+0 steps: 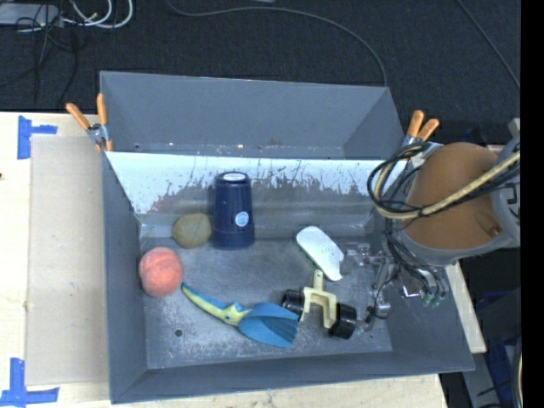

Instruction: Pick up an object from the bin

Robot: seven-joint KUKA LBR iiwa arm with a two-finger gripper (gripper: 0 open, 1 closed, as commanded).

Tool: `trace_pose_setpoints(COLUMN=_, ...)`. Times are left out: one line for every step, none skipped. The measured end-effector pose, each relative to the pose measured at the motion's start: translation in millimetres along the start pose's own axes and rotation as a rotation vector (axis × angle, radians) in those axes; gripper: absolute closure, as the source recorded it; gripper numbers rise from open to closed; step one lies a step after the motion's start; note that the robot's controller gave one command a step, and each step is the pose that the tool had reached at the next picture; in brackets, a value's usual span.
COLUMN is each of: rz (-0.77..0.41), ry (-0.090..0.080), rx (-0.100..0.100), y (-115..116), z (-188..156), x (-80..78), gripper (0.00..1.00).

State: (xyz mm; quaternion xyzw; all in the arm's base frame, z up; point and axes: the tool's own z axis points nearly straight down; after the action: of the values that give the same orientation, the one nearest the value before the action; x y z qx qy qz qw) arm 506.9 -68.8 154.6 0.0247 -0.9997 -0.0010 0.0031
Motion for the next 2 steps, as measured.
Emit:
trace_pose_setpoints(rz=-0.015, ry=0.000, rx=0.001, y=22, z=7, x=4.1, gripper=0.00)
trace_pose_setpoints(rz=-0.034, ry=-0.008, rx=0.001, y=57, z=57, x=3.4, gripper=0.00)
